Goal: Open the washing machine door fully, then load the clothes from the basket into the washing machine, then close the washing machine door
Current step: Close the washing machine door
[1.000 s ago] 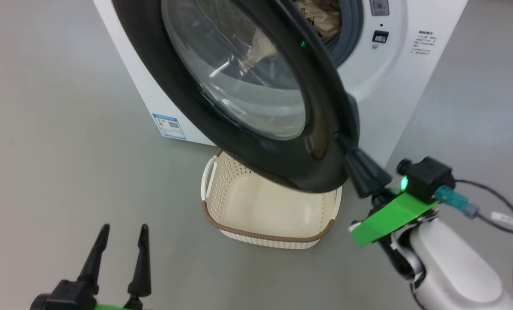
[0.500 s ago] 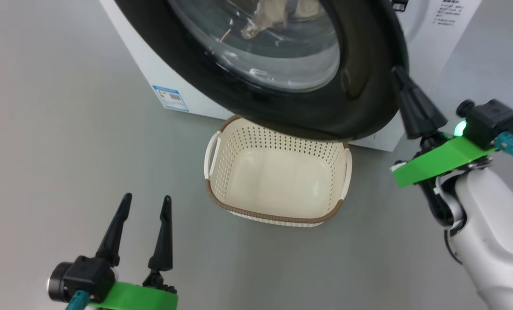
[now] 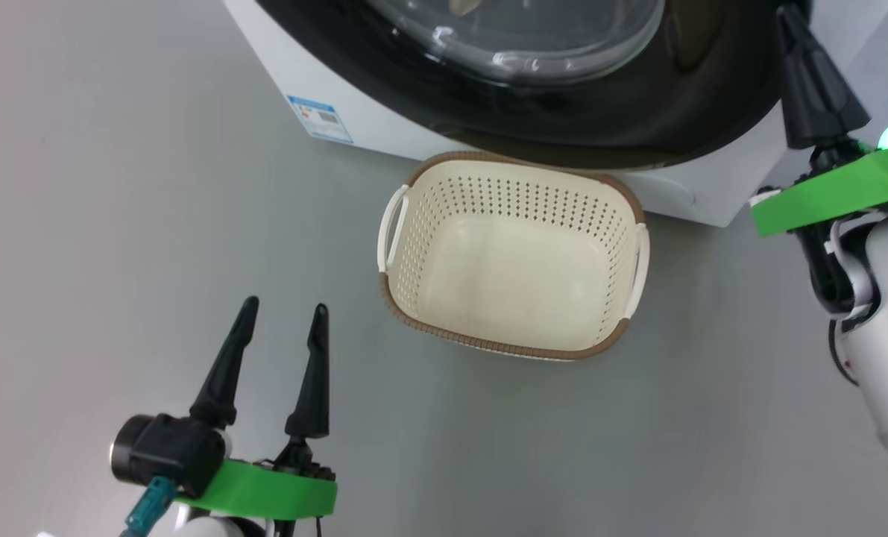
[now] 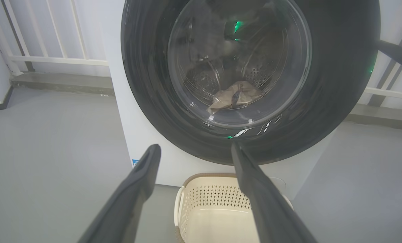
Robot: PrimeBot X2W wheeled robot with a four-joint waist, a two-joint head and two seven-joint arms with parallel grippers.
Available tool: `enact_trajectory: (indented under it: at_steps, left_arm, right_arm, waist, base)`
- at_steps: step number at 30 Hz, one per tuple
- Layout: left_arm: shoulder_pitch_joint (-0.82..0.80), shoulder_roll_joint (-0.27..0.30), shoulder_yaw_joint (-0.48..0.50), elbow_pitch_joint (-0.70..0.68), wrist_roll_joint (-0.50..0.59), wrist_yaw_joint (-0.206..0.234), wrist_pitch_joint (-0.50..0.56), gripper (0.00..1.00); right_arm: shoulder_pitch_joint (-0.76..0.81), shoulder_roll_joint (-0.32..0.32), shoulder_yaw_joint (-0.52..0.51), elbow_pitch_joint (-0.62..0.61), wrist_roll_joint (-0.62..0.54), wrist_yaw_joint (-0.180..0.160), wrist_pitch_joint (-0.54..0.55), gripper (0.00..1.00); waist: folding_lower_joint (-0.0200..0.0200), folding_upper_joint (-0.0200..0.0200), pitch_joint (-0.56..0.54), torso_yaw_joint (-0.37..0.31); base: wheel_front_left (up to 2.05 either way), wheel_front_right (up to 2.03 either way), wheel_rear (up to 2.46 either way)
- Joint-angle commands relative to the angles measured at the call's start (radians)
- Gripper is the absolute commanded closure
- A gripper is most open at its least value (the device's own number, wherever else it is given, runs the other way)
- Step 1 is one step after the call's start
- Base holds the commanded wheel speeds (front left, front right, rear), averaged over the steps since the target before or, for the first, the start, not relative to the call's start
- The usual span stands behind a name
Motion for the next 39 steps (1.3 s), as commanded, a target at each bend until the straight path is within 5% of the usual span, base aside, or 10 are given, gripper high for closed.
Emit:
enact_trajectory:
  at_steps: [1, 21, 33, 34, 39]
  left_arm:
    - [-0.028, 0.009, 0.023, -0.033, -0.006, 0.008, -0.006, 0.0]
    - [-0.099, 0.009, -0.044, -0.074, -0.014, 0.03, -0.006, 0.0]
    - [-0.095, 0.009, -0.004, -0.017, 0.011, 0.016, -0.006, 0.0]
    - [-0.092, 0.009, 0.005, -0.009, 0.015, 0.013, -0.006, 0.0]
    - [-0.078, 0.009, 0.065, 0.03, 0.039, -0.012, -0.006, 0.0]
  right_arm:
    - [-0.023, -0.005, 0.003, -0.015, -0.01, 0.0, -0.005, 1.0]
    - [-0.186, -0.044, -0.105, 0.017, -0.013, 0.0, -0.005, 1.0]
    - [-0.083, -0.01, -0.035, -0.029, -0.009, 0.0, -0.005, 1.0]
    - [-0.065, -0.005, -0.032, -0.034, -0.006, 0.0, -0.005, 0.98]
    - [0.014, 0.016, -0.015, -0.052, -0.001, 0.0, -0.005, 0.53]
  waist:
    - [-0.0001, -0.0001, 0.026, 0.02]
    - [-0.0001, -0.0001, 0.135, 0.076]
    - [-0.0001, -0.0001, 0.067, 0.029]
    - [-0.0001, -0.0001, 0.056, 0.022]
    - [-0.0001, -0.0001, 0.002, -0.023]
  base:
    - [0.0, 0.0, 0.0]
    - [0.0, 0.0, 0.0]
    - [0.0, 0.0, 0.0]
    - [0.0, 0.0, 0.0]
    - [0.0, 0.0, 0.0]
